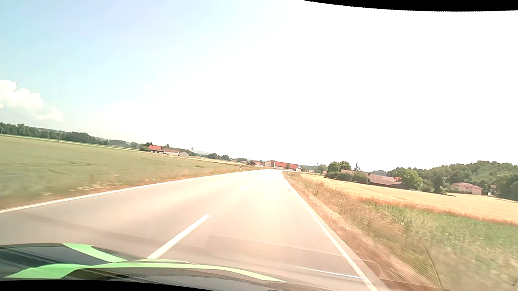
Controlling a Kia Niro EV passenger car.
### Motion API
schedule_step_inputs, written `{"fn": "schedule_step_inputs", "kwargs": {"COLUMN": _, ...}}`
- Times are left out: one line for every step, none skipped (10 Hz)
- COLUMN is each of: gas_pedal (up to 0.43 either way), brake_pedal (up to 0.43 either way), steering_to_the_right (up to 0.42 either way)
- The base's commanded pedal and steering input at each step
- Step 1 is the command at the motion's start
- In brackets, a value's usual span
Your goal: Follow the waypoints while adhering to traffic rules and regulations
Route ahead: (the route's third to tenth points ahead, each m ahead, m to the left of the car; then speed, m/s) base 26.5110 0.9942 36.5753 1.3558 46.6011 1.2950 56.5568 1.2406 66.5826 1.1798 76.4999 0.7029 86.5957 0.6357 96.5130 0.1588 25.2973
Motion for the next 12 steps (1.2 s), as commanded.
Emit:
{"fn": "schedule_step_inputs", "kwargs": {"gas_pedal": 0.240, "brake_pedal": 0.000, "steering_to_the_right": 0.000}}
{"fn": "schedule_step_inputs", "kwargs": {"gas_pedal": 0.248, "brake_pedal": 0.000, "steering_to_the_right": 0.000}}
{"fn": "schedule_step_inputs", "kwargs": {"gas_pedal": 0.260, "brake_pedal": 0.000, "steering_to_the_right": 0.000}}
{"fn": "schedule_step_inputs", "kwargs": {"gas_pedal": 0.260, "brake_pedal": 0.000, "steering_to_the_right": -0.001}}
{"fn": "schedule_step_inputs", "kwargs": {"gas_pedal": 0.220, "brake_pedal": 0.000, "steering_to_the_right": -0.001}}
{"fn": "schedule_step_inputs", "kwargs": {"gas_pedal": 0.197, "brake_pedal": 0.000, "steering_to_the_right": -0.002}}
{"fn": "schedule_step_inputs", "kwargs": {"gas_pedal": 0.197, "brake_pedal": 0.000, "steering_to_the_right": -0.002}}
{"fn": "schedule_step_inputs", "kwargs": {"gas_pedal": 0.197, "brake_pedal": 0.000, "steering_to_the_right": -0.004}}
{"fn": "schedule_step_inputs", "kwargs": {"gas_pedal": 0.197, "brake_pedal": 0.000, "steering_to_the_right": -0.004}}
{"fn": "schedule_step_inputs", "kwargs": {"gas_pedal": 0.197, "brake_pedal": 0.000, "steering_to_the_right": -0.004}}
{"fn": "schedule_step_inputs", "kwargs": {"gas_pedal": 0.197, "brake_pedal": 0.000, "steering_to_the_right": -0.004}}
{"fn": "schedule_step_inputs", "kwargs": {"gas_pedal": 0.197, "brake_pedal": 0.000, "steering_to_the_right": -0.004}}
